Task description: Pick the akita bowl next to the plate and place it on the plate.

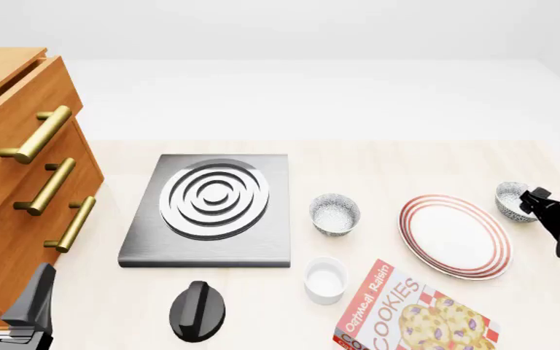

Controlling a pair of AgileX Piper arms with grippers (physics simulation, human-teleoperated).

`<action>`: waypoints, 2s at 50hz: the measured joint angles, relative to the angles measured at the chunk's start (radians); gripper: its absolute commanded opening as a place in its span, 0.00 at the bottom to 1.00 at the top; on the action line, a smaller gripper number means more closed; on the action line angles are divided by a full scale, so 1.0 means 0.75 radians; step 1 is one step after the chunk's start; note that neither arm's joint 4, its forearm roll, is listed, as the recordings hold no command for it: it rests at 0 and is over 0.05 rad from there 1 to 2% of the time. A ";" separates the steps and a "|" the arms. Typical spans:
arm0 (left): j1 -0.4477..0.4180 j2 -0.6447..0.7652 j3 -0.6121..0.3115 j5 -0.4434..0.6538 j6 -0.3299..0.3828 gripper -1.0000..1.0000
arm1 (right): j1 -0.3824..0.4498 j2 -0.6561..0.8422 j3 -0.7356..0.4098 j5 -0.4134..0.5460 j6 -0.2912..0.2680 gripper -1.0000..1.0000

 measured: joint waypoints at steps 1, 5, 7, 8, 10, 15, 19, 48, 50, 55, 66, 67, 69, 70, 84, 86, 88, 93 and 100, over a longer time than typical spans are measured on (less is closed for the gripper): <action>0.000 0.000 0.000 0.000 0.000 1.00 | 0.000 0.001 -0.001 0.000 0.000 1.00; 0.000 0.000 0.000 0.000 0.000 1.00 | 0.002 0.008 -0.003 0.001 0.002 1.00; 0.000 0.000 0.000 0.000 0.000 1.00 | 0.004 0.013 -0.004 0.000 0.002 1.00; 0.000 0.000 0.000 0.000 0.000 1.00 | 0.004 0.015 -0.004 0.000 0.002 1.00; 0.000 0.000 0.000 0.000 0.000 1.00 | 0.006 0.018 -0.005 0.000 0.003 1.00; 0.000 0.000 0.000 0.000 0.000 1.00 | 0.010 0.028 -0.008 0.002 0.004 1.00; 0.000 0.000 0.000 0.000 0.000 1.00 | 0.014 0.036 -0.013 0.004 0.006 1.00; 0.000 0.000 0.000 0.000 0.000 1.00 | 0.021 0.051 -0.047 0.014 0.016 0.00; 0.000 0.000 0.000 0.000 0.000 1.00 | 0.021 0.051 -0.048 0.014 0.015 0.00; 0.000 0.000 0.000 0.000 0.000 1.00 | 0.019 0.052 -0.049 0.016 0.015 0.00; 0.000 0.000 0.000 0.000 0.000 1.00 | 0.018 0.051 -0.049 0.020 0.020 0.00; 0.000 0.000 0.000 0.000 0.000 1.00 | 0.018 0.050 -0.049 0.020 0.021 0.00; 0.000 0.000 0.000 0.000 0.000 1.00 | 0.018 0.048 -0.047 0.022 0.023 0.00; 0.000 0.000 0.000 0.000 0.000 1.00 | 0.017 0.047 -0.046 0.023 0.023 0.00; 0.000 0.000 0.000 0.000 0.000 1.00 | 0.011 -0.001 -0.020 0.048 0.026 0.00; 0.000 0.000 0.000 0.000 0.000 1.00 | 0.010 -0.009 -0.015 0.053 0.025 0.00; 0.000 0.000 0.000 0.000 0.000 1.00 | 0.008 -0.019 -0.012 0.057 0.025 0.00; 0.000 0.000 0.000 0.000 0.000 1.00 | 0.005 -0.047 -0.001 0.069 0.027 0.00; 0.000 0.000 0.000 0.000 0.000 1.00 | 0.004 -0.093 0.017 0.085 0.031 0.00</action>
